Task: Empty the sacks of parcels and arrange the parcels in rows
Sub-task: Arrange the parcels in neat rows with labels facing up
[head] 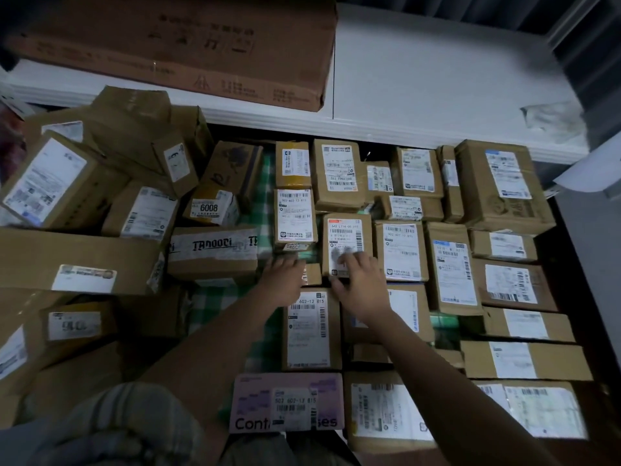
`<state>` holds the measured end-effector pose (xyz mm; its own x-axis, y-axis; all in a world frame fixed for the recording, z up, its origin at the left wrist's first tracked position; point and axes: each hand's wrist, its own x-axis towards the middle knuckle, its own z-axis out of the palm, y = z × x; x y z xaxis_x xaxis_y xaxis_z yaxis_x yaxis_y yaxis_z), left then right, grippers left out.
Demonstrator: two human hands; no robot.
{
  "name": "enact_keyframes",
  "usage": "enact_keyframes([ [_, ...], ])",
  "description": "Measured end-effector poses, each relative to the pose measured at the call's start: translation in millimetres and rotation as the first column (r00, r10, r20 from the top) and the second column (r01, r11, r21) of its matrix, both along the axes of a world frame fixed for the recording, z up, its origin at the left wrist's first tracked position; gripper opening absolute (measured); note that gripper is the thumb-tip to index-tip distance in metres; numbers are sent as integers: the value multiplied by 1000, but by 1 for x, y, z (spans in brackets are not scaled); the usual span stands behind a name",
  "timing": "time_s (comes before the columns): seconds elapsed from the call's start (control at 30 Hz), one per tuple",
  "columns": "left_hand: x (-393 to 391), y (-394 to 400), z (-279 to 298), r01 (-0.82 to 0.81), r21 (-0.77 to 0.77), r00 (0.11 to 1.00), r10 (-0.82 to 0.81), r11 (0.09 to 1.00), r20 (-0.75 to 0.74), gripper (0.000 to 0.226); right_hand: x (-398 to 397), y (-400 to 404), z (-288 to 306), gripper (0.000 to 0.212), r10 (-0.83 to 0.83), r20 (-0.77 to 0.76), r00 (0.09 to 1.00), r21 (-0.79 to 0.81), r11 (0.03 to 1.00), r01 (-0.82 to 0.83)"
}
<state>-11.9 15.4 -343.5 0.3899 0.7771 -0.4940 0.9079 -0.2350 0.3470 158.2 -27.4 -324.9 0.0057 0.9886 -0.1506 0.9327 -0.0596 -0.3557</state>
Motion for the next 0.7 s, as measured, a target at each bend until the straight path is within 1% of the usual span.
enact_keyframes([
  [0.07, -1, 3, -3, 3, -22, 1000, -2, 1000, 29, 58, 7, 14, 0, 55, 32, 38, 999, -56, 998, -29],
  [0.13, -2, 10, -4, -55, 16, 992, 53, 998, 113, 51, 14, 26, -3, 63, 76, 72, 994, -145, 987, -65],
  [0.2, -1, 20, -4, -143, 120, 972, 116, 983, 204, 41, 17, 36, -7, 65, 101, 84, 991, -203, 976, -82],
  [0.23, 0, 27, -3, -175, 176, 964, 133, 969, 229, 37, 19, 42, -9, 64, 107, 84, 991, -206, 975, -88],
  [0.3, 4, 43, 0, -223, 285, 959, 156, 932, 238, 32, 20, 53, -10, 62, 94, 73, 993, -183, 980, -79],
  [0.37, 10, 62, 4, -274, 358, 952, 198, 893, 235, 33, 24, 69, -8, 65, 85, 70, 994, -193, 979, -70],
  [0.4, 15, 71, 7, -302, 356, 946, 231, 885, 227, 34, 26, 77, -8, 69, 97, 72, 993, -220, 972, -79],
  [0.5, 27, 93, 9, -370, 260, 927, 337, 892, 165, 43, 33, 93, -8, 84, 174, 86, 981, -331, 934, -136],
  [0.6, 28, 99, 2, -374, 142, 926, 362, 916, 103, 60, 32, 94, -15, 86, 212, 100, 972, -360, 919, -163],
  [0.67, 30, 98, -8, -363, 64, 929, 355, 930, 104, 71, 32, 95, -20, 86, 194, 71, 978, -361, 919, -156],
  [0.7, 30, 96, -12, -358, 53, 930, 351, 932, 106, 74, 33, 97, -22, 86, 189, 58, 980, -358, 920, -156],
])
